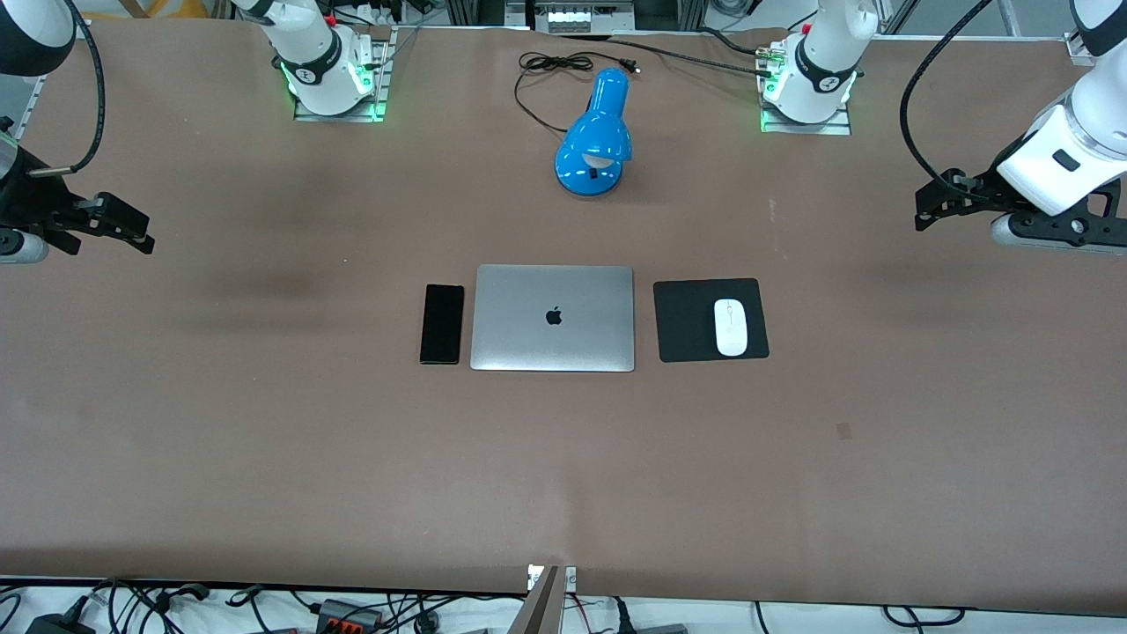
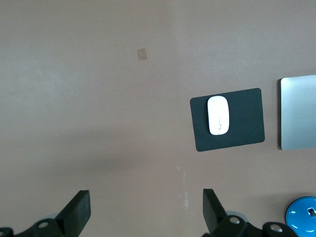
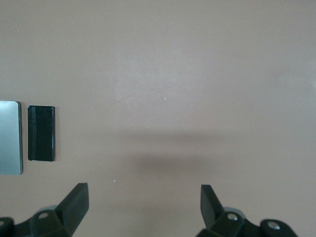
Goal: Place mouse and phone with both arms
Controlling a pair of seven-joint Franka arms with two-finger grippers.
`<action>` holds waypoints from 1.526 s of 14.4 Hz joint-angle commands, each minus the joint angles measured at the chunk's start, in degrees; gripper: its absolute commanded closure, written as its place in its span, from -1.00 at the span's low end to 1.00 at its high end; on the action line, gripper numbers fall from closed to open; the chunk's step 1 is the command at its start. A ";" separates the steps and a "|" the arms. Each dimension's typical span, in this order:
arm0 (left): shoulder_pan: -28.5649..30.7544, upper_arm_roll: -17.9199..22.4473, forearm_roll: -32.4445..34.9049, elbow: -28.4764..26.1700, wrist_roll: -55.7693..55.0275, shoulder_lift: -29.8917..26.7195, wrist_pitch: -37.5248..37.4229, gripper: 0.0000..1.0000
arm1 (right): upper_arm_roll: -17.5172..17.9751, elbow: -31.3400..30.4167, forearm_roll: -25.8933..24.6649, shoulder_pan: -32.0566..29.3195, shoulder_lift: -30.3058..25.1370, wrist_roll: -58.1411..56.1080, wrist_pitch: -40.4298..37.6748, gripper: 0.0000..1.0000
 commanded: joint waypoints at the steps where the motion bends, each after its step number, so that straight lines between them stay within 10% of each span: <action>1: -0.50 -0.05 0.73 2.20 -0.48 0.83 -1.67 -1.00 | 0.23 -0.45 0.07 -0.03 -1.53 2.64 -0.18 -1.00; 22: -0.59 -0.14 0.81 5.45 -0.13 2.85 -3.16 -1.00 | 2.43 -0.53 -0.02 -2.13 -3.03 1.95 -2.38 -1.00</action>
